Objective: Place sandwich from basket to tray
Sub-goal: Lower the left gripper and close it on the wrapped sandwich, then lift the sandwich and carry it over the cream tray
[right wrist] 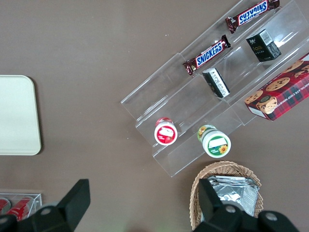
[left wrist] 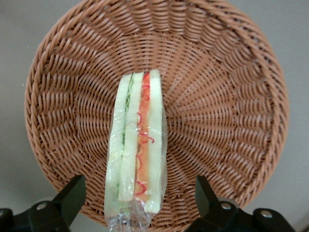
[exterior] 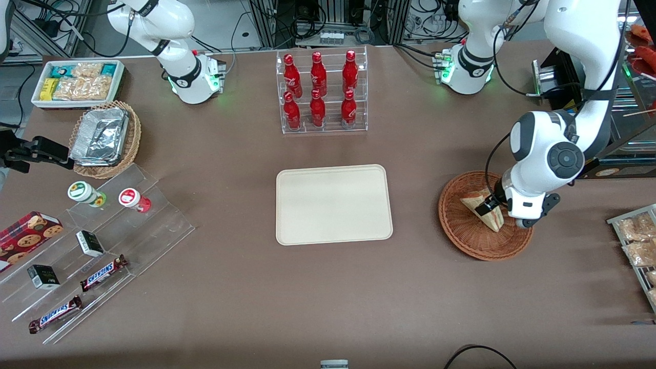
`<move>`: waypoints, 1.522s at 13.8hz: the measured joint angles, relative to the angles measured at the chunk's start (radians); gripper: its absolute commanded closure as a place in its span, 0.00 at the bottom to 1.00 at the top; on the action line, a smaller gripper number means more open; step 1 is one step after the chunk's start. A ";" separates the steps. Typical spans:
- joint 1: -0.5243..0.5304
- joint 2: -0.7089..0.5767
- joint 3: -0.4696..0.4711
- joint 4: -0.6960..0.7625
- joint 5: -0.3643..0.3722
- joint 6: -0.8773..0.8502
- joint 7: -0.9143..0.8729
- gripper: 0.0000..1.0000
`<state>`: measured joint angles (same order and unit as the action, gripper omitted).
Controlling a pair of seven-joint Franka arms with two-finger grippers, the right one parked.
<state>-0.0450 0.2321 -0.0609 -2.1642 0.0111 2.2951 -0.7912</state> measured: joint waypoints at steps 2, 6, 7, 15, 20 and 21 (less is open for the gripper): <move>0.000 0.000 0.000 -0.019 0.000 0.011 -0.011 0.00; 0.000 0.006 0.000 -0.046 0.000 0.068 -0.025 0.35; 0.000 0.012 0.000 -0.051 0.000 0.079 -0.030 0.64; 0.000 0.021 -0.001 -0.050 0.000 0.071 -0.065 1.00; -0.002 -0.037 -0.082 0.089 0.000 -0.161 -0.060 1.00; -0.003 -0.040 -0.118 0.121 0.000 -0.188 -0.060 1.00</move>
<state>-0.0476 0.1918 -0.1787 -2.0432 0.0114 2.1070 -0.8514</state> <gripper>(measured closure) 0.841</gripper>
